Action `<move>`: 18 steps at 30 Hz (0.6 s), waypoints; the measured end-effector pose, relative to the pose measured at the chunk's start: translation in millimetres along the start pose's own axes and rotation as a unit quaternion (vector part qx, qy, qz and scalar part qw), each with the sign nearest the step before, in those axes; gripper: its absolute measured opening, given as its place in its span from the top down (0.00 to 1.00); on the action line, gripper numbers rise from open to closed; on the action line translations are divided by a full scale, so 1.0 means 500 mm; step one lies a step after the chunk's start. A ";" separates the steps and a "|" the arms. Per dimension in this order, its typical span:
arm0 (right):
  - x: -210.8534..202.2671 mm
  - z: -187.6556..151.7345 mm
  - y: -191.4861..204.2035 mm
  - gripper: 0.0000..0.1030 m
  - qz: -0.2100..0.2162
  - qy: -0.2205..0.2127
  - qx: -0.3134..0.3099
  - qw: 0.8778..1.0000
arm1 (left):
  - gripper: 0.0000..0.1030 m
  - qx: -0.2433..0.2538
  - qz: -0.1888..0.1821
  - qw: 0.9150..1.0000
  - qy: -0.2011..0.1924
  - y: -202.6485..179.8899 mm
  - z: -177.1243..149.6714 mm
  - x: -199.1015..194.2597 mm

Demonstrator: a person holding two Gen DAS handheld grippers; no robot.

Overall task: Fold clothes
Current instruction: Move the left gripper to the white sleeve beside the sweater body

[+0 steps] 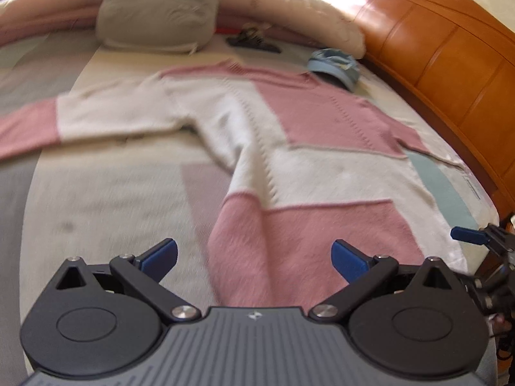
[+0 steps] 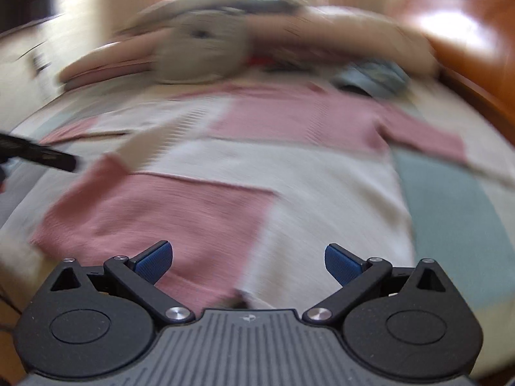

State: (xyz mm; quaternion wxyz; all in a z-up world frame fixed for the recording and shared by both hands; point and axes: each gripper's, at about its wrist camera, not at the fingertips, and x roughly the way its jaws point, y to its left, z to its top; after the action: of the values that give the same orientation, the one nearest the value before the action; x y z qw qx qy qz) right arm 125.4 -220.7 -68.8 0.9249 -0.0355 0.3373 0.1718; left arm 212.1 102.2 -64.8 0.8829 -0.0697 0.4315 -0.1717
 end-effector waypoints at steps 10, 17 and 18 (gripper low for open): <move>0.094 0.050 0.242 0.04 0.143 0.022 -0.185 0.972 | 0.02 -0.032 0.047 0.998 -0.009 0.048 -0.018 -0.054; 0.154 0.113 0.330 0.04 0.142 0.006 -0.187 0.972 | 0.02 -0.049 0.084 0.995 -0.029 0.093 -0.003 -0.109; 0.170 0.119 0.342 0.04 0.125 0.013 -0.189 0.974 | 0.02 -0.051 0.086 0.995 -0.030 0.097 -0.001 -0.111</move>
State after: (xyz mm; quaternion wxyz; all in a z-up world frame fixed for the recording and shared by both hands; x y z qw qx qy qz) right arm 164.2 -24.6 -68.7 0.8681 -0.1695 0.3126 0.3464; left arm 191.7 167.4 -37.2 0.9020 -0.0827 0.4177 -0.0706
